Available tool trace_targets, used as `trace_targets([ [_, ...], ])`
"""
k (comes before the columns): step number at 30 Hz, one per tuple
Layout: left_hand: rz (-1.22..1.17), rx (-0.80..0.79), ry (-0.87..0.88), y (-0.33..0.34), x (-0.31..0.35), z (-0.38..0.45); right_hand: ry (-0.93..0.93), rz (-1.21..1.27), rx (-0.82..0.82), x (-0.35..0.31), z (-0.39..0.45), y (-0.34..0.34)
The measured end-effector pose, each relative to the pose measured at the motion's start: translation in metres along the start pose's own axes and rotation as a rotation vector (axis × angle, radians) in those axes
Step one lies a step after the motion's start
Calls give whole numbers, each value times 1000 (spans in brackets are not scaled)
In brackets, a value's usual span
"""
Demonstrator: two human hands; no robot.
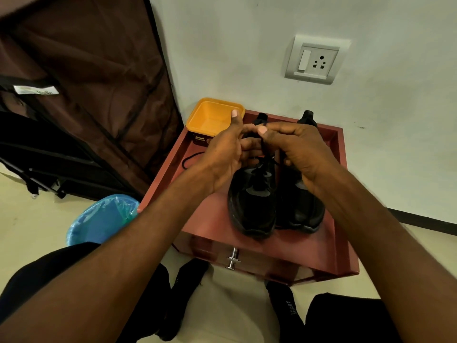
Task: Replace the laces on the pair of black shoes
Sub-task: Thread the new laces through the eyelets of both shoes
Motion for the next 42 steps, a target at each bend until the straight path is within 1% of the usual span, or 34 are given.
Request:
trace_targets([
  [2,-23,-67,3,0,7,-3,45,31,15,5,4,-4],
  [3,-10,-55,7,-2,11,-3,85,48,58,9,9,-7],
  [5,48,66,24,-9,18,-1,166,13,266,22,18,-22],
  [6,96,139,43,-14,21,2,183,-53,387,26,21,-32],
  [7,150,201,66,-20,22,5,186,-170,489,30,22,-41],
  [8,194,246,87,-25,24,6,165,-326,560,30,21,-48],
  [9,232,273,99,-28,24,7,126,-499,589,30,18,-51],
  [10,268,281,107,-29,23,7,65,-656,579,28,15,-50],
  [11,307,270,115,-28,21,6,-40,-755,541,24,13,-45],
  [12,335,241,127,-25,20,5,-152,-779,464,21,12,-36],
  [13,352,200,142,-20,18,4,-230,-740,352,18,12,-24],
  [14,352,162,155,-16,17,4,-257,-658,218,16,12,-12],
  [15,346,136,166,-13,16,4,-242,-546,92,18,12,-2],
  [16,341,123,181,-11,15,5,-219,-452,8,19,12,5],
  [17,347,119,194,-10,15,5,-217,-405,11,21,13,6],
  [18,362,123,208,-9,15,5,-230,-397,68,22,15,3],
  [20,403,138,235,-13,15,7,-229,-485,255,24,19,-11],
  [21,424,148,246,-15,15,8,-213,-556,331,25,19,-17],
  [22,441,155,255,-17,13,10,-200,-617,374,26,20,-21],
  [23,454,155,264,-18,12,11,-198,-654,377,28,21,-23],
  [25,483,138,279,-16,10,12,-225,-638,277,31,25,-17],
  [27,501,120,299,-12,8,14,-253,-535,153,32,25,-6],
  [28,507,119,313,-11,7,16,-256,-476,119,31,25,-2],
  [30,514,115,344,-10,5,20,-258,-383,146,32,27,0],
  [32,564,125,382,-12,-1,26,-261,-354,236,34,31,-4],
  [35,850,205,445,-20,-12,33,-245,-439,330,39,36,-6],
  [37,1005,168,426,-20,-17,34,-253,-505,338,40,37,-4],
  [39,1051,124,367,-23,-26,36,-260,-568,329,44,37,0],
  [42,1003,155,341,-27,-33,41,-258,-710,357,53,43,1],
])
Point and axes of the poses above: each hand's wrist, its own z-axis towards the middle knuckle, its own y-axis out of the palm, x = y × z, the point moved 3 cm from there along z, towards the middle knuckle, and after that the axes turned 5 degrees about y, right-handed, at the moved point
